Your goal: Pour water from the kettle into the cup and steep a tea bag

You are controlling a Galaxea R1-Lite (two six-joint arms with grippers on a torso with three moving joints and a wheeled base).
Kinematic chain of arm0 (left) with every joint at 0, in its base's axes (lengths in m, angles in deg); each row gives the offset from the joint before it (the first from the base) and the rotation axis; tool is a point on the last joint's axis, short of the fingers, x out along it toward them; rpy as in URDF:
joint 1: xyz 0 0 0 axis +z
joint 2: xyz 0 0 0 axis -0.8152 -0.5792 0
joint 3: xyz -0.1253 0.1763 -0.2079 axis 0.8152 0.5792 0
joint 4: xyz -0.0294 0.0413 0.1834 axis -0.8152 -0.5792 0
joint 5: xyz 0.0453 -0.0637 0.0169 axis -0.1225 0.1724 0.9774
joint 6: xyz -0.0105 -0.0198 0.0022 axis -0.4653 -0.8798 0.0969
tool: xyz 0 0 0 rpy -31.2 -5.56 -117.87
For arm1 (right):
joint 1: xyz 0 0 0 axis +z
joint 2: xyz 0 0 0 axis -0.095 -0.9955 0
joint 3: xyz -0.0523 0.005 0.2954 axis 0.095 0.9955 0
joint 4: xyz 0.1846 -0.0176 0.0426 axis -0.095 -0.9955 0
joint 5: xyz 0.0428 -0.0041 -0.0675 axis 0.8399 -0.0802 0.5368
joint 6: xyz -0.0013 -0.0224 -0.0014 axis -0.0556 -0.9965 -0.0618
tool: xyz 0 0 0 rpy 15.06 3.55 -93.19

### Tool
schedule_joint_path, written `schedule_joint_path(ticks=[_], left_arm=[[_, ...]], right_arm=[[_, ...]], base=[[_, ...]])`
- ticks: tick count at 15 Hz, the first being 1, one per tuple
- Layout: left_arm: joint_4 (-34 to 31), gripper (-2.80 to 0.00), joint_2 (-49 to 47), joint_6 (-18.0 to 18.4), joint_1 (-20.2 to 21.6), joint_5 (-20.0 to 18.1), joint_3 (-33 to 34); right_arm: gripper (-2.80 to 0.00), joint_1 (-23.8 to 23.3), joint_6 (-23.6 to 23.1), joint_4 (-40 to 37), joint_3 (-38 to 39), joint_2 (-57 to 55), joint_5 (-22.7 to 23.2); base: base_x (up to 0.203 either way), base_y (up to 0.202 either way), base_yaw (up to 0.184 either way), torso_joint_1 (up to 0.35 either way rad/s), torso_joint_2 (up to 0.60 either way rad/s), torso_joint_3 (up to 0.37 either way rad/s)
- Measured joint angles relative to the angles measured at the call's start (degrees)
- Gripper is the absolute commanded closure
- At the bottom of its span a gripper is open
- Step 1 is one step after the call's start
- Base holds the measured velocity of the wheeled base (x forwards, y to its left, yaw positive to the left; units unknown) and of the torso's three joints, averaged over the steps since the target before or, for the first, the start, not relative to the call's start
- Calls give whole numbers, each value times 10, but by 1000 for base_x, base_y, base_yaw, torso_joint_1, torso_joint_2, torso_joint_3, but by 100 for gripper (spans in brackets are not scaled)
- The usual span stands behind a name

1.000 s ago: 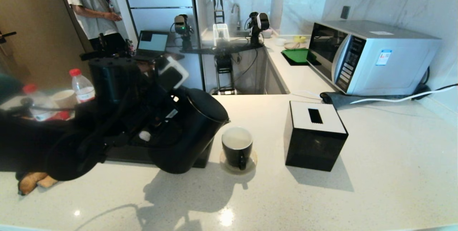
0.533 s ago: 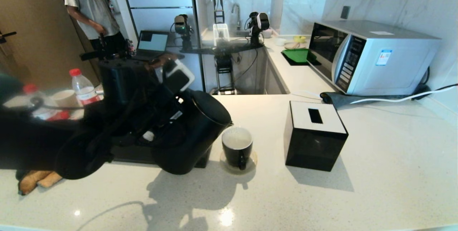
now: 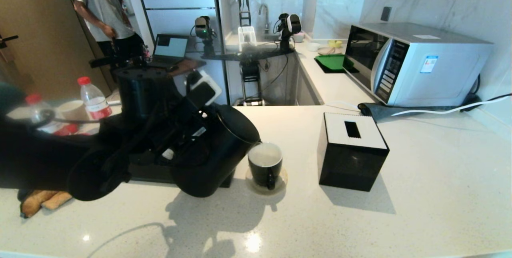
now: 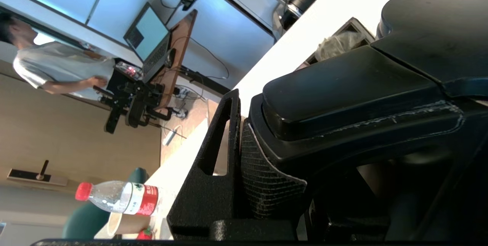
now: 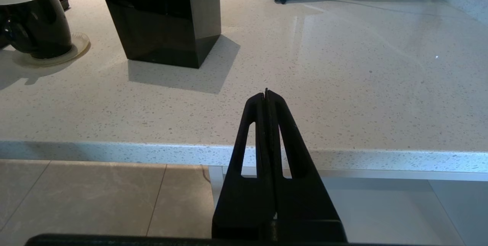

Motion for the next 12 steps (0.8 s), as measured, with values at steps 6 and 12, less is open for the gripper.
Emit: schedule_joint_path(ticks=[6, 12], left_arm=[[-5, 0, 0, 18, -4, -1, -1], [-7, 0, 0, 39, -6, 0, -2]], right_arm=[[0, 0, 0, 0, 0, 0, 0], [0, 0, 0, 0, 0, 0, 0]], base=[[0, 0, 0, 0, 0, 0], [0, 0, 0, 0, 0, 0]])
